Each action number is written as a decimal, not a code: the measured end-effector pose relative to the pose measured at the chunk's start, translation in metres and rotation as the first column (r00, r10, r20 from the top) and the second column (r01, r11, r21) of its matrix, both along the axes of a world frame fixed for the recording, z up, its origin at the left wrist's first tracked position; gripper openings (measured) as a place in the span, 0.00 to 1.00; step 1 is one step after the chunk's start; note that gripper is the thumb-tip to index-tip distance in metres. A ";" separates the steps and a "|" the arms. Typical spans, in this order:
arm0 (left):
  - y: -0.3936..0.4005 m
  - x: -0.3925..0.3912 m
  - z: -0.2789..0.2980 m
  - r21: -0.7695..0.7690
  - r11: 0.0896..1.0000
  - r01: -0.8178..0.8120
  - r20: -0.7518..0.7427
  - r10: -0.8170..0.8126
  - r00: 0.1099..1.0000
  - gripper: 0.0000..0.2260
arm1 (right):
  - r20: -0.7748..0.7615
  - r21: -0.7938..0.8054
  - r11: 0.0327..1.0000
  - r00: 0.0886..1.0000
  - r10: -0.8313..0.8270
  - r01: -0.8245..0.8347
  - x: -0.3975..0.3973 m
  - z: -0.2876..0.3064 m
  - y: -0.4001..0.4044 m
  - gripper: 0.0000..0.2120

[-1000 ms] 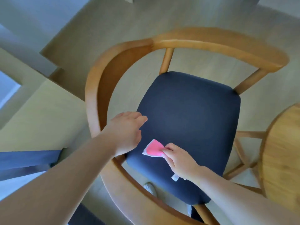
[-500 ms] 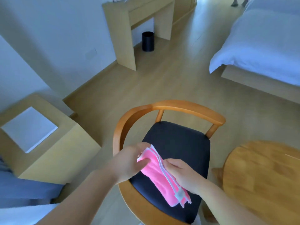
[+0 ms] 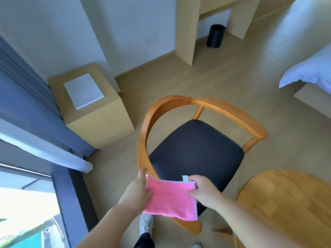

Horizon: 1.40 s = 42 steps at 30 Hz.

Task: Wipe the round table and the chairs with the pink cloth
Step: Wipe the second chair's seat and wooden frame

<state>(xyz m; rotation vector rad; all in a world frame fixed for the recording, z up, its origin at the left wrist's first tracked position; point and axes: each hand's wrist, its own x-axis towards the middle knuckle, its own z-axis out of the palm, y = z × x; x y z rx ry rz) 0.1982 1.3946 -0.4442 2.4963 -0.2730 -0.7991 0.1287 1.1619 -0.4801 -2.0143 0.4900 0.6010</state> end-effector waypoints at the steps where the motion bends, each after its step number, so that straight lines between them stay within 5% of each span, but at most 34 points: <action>1: -0.003 -0.021 -0.009 0.013 0.999 -0.031 -0.055 0.032 0.998 0.30 | -0.014 -0.023 1.000 1.000 0.010 -0.010 -0.011 -0.009 -0.003 0.08; 6: -0.024 -0.091 -0.048 0.040 0.992 -0.119 -0.248 0.125 0.961 0.33 | -0.079 -0.132 0.990 0.996 0.030 -0.040 -0.038 -0.049 -0.016 0.13; 13: -0.029 -0.121 -0.088 0.143 0.974 -0.176 -0.263 0.208 0.942 0.34 | -0.093 -0.256 0.964 0.995 0.047 -0.070 -0.052 -0.081 -0.011 0.26; 19: -0.018 -0.125 -0.093 0.187 0.969 -0.161 -0.279 0.210 0.937 0.34 | -0.084 -0.503 0.792 0.932 0.354 -0.346 -0.087 -0.078 0.012 0.38; 23: -0.005 -0.139 -0.092 0.221 0.957 -0.187 -0.276 0.245 0.929 0.30 | -0.133 -0.515 0.743 0.896 0.423 -0.427 -0.108 -0.081 0.035 0.39; 31: 0.021 -0.168 -0.101 0.376 0.886 0.271 -0.012 -0.288 0.958 0.27 | -0.124 -0.641 0.629 0.868 0.481 -0.440 -0.120 -0.099 0.059 0.40; 42: 0.049 -0.176 -0.119 0.434 0.796 0.421 0.014 -0.473 0.881 0.31 | -0.284 -0.673 0.521 0.834 0.473 -0.525 -0.106 -0.107 0.070 0.41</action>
